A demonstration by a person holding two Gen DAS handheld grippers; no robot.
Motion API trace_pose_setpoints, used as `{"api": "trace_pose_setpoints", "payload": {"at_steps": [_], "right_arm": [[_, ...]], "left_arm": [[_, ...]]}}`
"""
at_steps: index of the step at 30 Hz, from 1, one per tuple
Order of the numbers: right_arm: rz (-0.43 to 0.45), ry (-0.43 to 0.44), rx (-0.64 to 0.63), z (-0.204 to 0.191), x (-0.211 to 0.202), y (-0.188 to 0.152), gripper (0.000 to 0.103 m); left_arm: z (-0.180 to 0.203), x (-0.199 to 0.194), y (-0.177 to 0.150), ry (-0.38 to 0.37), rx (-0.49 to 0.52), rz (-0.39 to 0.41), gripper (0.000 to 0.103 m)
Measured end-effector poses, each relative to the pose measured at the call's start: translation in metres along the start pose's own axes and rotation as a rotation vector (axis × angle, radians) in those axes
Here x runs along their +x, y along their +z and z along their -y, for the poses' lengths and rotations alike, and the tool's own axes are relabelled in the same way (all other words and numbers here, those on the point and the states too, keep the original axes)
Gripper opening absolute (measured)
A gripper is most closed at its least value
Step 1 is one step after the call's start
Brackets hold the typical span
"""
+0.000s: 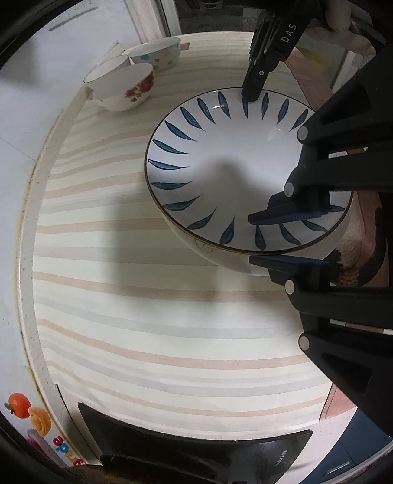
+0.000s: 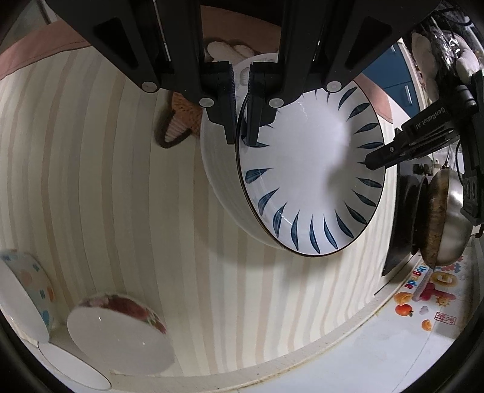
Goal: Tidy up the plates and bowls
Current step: 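Lower the blue-leaf plate onto the white oval plate with both grippers, then open both grippers and lift them away from the plate stack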
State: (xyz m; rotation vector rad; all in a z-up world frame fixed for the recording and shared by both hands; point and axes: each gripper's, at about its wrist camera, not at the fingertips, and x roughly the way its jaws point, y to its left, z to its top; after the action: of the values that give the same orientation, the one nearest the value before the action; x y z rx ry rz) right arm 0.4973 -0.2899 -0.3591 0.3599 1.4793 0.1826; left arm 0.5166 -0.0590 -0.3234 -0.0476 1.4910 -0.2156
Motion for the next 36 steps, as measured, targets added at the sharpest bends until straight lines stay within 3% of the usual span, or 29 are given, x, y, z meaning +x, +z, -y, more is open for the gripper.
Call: {"api": "trace_pose_setpoints", "payload": {"at_steps": [23, 30, 32, 34, 36], "right_arm": [[-0.022, -0.046, 0.049, 0.004, 0.014, 0.001, 0.009], [0.011, -0.074, 0.072, 0.000, -0.008, -0.001, 0.011], [0.025, -0.081, 0.074, -0.002, -0.017, -0.004, 0.017], [0.049, -0.067, 0.079, -0.003, -0.030, -0.008, 0.032], [0.074, -0.055, 0.068, -0.006, -0.045, -0.014, 0.037]], "left_arm": [[0.016, 0.034, 0.001, 0.055, 0.042, -0.030, 0.017], [0.019, 0.011, -0.007, 0.083, 0.045, 0.045, 0.018], [0.023, -0.003, -0.009, 0.086, 0.048, 0.083, 0.019], [0.029, -0.020, -0.012, 0.098, 0.040, 0.130, 0.024], [0.035, -0.038, -0.014, 0.102, 0.035, 0.176, 0.028]]}}
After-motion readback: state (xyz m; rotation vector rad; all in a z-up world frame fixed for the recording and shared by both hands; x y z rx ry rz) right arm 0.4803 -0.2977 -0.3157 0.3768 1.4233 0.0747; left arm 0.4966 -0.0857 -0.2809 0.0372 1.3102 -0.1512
